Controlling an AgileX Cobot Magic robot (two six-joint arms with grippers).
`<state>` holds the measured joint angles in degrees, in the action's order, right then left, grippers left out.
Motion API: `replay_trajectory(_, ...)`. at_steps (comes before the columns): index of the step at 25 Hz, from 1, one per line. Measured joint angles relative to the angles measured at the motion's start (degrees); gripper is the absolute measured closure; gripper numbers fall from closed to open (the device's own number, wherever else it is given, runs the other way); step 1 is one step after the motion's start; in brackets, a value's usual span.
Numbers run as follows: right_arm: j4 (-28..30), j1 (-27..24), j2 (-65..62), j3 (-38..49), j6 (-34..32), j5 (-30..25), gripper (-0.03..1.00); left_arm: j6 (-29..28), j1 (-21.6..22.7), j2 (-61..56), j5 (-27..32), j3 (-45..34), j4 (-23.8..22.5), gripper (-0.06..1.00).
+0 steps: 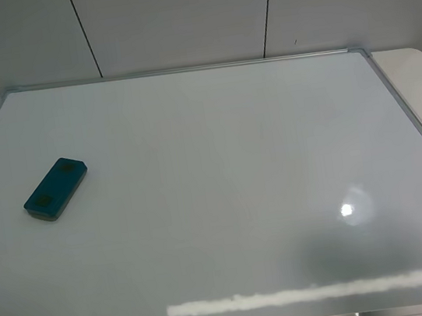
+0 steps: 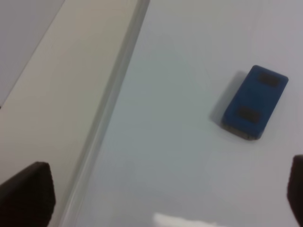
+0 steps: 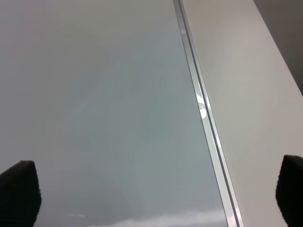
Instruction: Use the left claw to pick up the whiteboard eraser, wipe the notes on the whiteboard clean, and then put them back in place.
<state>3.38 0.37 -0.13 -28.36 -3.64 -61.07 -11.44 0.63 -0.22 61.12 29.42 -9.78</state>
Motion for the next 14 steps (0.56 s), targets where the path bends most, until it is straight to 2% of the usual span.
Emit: replay_trajectory(14, 0.0, 0.0, 0.0, 0.0, 0.0, 0.0, -0.02, 0.0, 0.0, 0.0, 0.0, 0.0, 0.0, -0.05)
